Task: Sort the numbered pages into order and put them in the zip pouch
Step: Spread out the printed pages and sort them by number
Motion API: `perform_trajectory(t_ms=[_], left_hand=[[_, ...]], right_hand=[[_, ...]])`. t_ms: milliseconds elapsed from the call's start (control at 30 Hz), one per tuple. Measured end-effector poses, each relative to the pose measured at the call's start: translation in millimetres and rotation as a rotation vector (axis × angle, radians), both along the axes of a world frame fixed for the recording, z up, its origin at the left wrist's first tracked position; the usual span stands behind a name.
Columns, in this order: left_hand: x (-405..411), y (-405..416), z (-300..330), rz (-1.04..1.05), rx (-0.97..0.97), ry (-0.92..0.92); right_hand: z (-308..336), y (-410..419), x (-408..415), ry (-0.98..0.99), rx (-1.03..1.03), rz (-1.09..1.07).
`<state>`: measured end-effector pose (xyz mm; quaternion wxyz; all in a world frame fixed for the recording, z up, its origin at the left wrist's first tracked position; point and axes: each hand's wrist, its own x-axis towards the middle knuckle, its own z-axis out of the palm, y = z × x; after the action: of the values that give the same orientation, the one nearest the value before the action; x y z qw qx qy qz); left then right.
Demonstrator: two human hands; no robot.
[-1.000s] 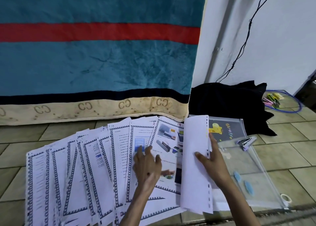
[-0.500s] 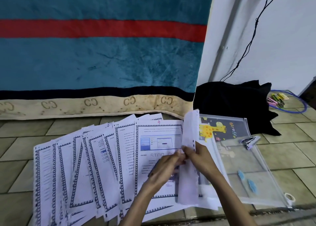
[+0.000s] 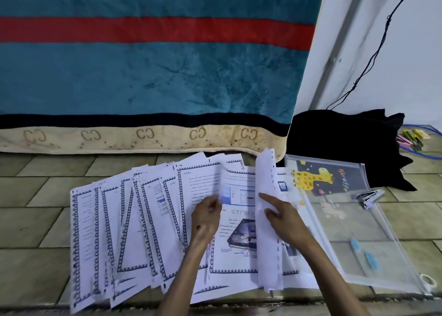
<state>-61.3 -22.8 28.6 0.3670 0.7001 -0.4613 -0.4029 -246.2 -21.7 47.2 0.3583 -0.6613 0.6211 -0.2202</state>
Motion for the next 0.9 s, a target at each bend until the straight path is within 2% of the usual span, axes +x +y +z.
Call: perform_trajectory(t_ms=[67,167,200,267,333,400,467,500,600,700,767,900], left_hand=[[-9.2,6.8,13.1,-0.085,-0.039,0.223],[-30.2,8.6,20.7,-0.199,0.057,0.530],[-34.4,8.4,23.0,-0.180,0.088,0.646],[-32.5,9.1,23.7,-0.095,0.094,0.732],[-19.9,9.5,18.9,0.014,0.019,0.542],[1.5,9.6,6.0,0.105,-0.056,0.141],[20.6,9.4,-5.3,0.165,-0.036,-0.195],[27.6,9.5,-8.4,0.177,-0.001,-0.251],[36.8,7.3,-11.6,0.208,0.059,-0.134],[41.5,2.1,-8.4,0.256,0.071,0.038],[46.3,-1.8,-4.7,0.229,0.097,0.054],[65.1,-1.2,-5.9,0.320,0.036,0.136]], right_hand=[[3.5,2.2,10.8,-0.077,0.034,-0.008],[10.6,4.9,26.2,-0.156,0.051,-0.071],[10.3,4.8,28.4,-0.151,0.005,-0.105],[7.7,2.7,26.0,-0.122,-0.045,-0.165],[4.5,0.4,19.7,-0.116,-0.001,-0.152],[3.7,0.2,15.5,-0.106,0.022,-0.130],[5.4,1.2,16.3,-0.092,-0.007,-0.108],[6.5,1.9,18.4,-0.076,-0.023,-0.090],[10.3,4.3,26.9,-0.016,-0.072,-0.076],[10.8,7.4,39.7,-0.111,-0.041,-0.103],[10.3,10.7,49.0,-0.126,-0.021,-0.072],[-17.1,13.7,65.7,0.197,-0.132,0.083]])
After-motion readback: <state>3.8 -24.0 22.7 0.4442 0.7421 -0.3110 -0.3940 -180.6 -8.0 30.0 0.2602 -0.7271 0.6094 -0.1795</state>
